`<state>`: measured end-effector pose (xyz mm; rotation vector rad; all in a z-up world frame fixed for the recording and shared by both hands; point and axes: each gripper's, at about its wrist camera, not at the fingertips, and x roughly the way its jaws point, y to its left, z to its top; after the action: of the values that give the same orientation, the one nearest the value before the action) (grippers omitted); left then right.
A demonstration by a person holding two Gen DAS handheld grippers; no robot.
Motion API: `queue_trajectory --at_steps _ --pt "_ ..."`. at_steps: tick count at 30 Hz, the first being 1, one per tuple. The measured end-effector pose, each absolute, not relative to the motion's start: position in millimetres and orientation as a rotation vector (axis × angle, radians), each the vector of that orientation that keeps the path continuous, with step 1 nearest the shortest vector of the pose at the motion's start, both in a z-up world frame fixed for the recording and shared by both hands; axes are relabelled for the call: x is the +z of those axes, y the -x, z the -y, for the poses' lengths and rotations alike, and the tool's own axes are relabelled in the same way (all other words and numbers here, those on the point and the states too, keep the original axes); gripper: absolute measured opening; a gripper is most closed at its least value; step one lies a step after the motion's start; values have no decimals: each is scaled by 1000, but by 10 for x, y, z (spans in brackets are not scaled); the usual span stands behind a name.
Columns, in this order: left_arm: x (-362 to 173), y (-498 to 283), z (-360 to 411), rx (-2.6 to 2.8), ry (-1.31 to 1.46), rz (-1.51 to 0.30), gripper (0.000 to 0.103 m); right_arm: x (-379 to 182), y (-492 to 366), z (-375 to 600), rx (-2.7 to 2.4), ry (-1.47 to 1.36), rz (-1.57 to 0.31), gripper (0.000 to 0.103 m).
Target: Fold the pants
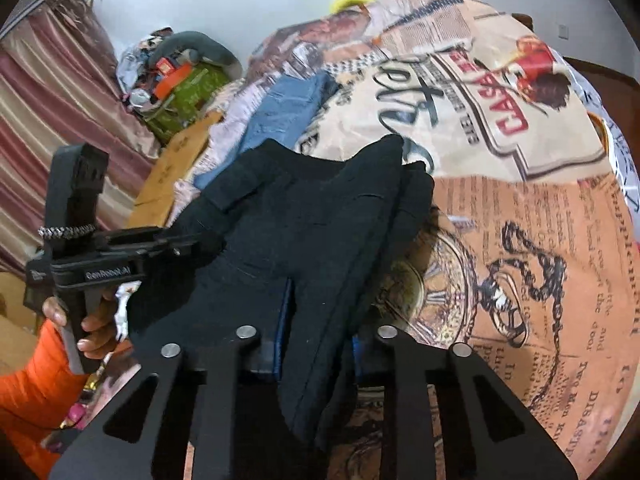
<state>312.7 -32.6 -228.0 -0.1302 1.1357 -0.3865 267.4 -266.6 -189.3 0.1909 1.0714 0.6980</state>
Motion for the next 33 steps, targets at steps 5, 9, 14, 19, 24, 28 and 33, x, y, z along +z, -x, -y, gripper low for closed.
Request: queue_trajectory --at_steps 5,9,14,19,24,28,33 --pt "-1974 -3032 312 -362 63 -1036 21 -1666 -2623 2562 690 -139 -1009 18" --pt "-1710 -3046 167 -349 61 -978 15 -1488 -2632 2435 687 -109 -961 18" --pt "-1603 -3146 -61 -324 74 -952 14 -1323 -2723 2196 697 -84 -908 17" --pt "-2059 -3368 -270 -336 158 -1089 15 -1494 -2844 2069 683 -50 -947 16" --pt "-2457 -3414 -236 -300 96 -1134 14 -1853 -2913 2158 652 -83 -1058 16" --pt "-2632 -3500 -242 -305 109 -1189 40 -1994 -2937 2272 658 -119 -1095 16" --pt "-2840 -3607 -266 -318 203 -1253 87 -1982 -2873 2253 663 -82 -1078 16"
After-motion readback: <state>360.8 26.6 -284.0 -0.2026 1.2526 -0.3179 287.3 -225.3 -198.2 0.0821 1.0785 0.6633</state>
